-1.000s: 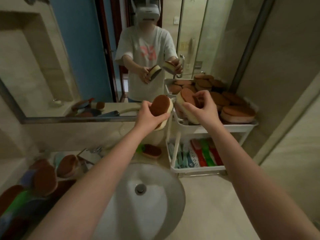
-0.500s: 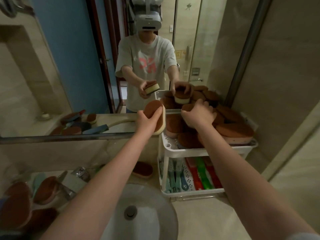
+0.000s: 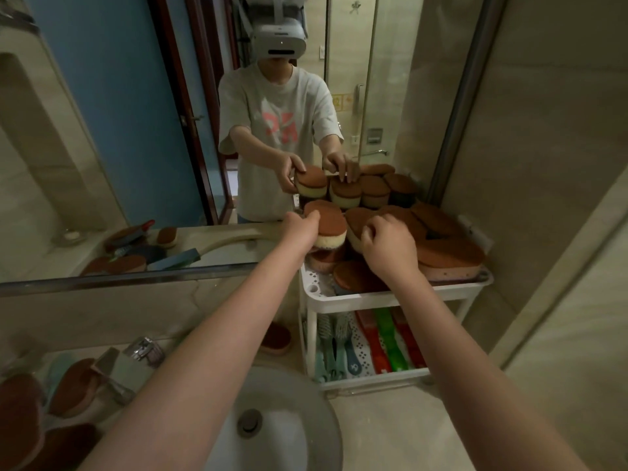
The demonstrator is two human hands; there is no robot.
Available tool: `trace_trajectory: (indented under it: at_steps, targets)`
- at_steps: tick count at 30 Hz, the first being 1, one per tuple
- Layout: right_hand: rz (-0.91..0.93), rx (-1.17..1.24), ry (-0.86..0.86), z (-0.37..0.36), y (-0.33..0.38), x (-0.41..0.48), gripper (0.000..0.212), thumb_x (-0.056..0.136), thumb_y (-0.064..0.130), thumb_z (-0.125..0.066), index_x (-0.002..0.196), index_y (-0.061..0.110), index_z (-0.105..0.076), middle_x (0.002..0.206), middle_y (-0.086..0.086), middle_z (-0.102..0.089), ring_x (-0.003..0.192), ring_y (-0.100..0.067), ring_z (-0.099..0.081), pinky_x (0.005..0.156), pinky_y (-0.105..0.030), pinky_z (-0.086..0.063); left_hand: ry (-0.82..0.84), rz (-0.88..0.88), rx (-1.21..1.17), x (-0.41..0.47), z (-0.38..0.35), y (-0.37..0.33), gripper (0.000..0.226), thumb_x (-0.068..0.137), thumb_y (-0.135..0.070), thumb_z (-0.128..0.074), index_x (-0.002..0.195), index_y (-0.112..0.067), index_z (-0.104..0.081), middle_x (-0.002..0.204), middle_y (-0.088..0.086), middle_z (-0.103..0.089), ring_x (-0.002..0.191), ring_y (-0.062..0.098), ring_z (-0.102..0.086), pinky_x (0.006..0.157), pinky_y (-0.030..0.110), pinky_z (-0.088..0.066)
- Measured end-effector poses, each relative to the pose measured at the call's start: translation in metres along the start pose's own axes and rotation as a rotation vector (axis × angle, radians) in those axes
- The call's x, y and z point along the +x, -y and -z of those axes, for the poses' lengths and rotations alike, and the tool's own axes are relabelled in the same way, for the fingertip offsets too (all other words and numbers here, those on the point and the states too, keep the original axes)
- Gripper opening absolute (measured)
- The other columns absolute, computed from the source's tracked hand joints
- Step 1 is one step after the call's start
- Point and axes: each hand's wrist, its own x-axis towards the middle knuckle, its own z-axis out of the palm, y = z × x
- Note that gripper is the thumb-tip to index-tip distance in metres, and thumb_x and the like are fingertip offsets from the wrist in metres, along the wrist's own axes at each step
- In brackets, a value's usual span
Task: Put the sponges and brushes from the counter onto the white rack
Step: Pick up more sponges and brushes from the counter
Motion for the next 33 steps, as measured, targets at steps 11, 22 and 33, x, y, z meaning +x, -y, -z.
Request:
trace_trajectory:
  at_steps: [11,22,33]
  targets:
    - [0.045,-0.019,-0.005,-0.004,-0.005,-0.005,0.031,0.094,0.023,-0.043,0.089,0.003,-0.066,0.095,-0.015,-0.062,0.093,-0.031,-0.054,0.073,-0.039,-0.045,-0.229,-0.192,0.525,-0.005,-0.022,0.008,0.039,0.094,-0.033,-0.045,0.121,-0.005,-0.045,0.125,0.017,-0.056,0.115,0.036,-0.052,0.083,0.037,-0.042]
    - [0.055,-0.075,0.012,-0.002,-0.002,-0.007,0.033,0.095,0.028,-0.044,0.103,0.005,-0.066,0.111,-0.014,-0.061,0.108,-0.031,-0.049,0.086,-0.043,-0.045,-0.154,-0.106,0.697,0.013,-0.01,0.02,0.054,0.09,-0.055,-0.035,0.123,-0.019,-0.058,0.138,0.013,-0.043,0.129,0.037,-0.037,0.104,0.048,-0.037]
    - [0.24,-0.024,-0.04,-0.004,0.046,-0.044,0.032,0.089,0.029,-0.052,0.111,0.009,-0.064,0.117,-0.01,-0.062,0.116,-0.033,-0.047,0.089,-0.043,-0.04,-0.05,-0.161,0.246,-0.017,0.029,0.026,0.039,0.096,-0.046,-0.037,0.099,-0.012,-0.056,0.1,0.004,-0.057,0.094,0.021,-0.054,0.078,0.032,-0.041]
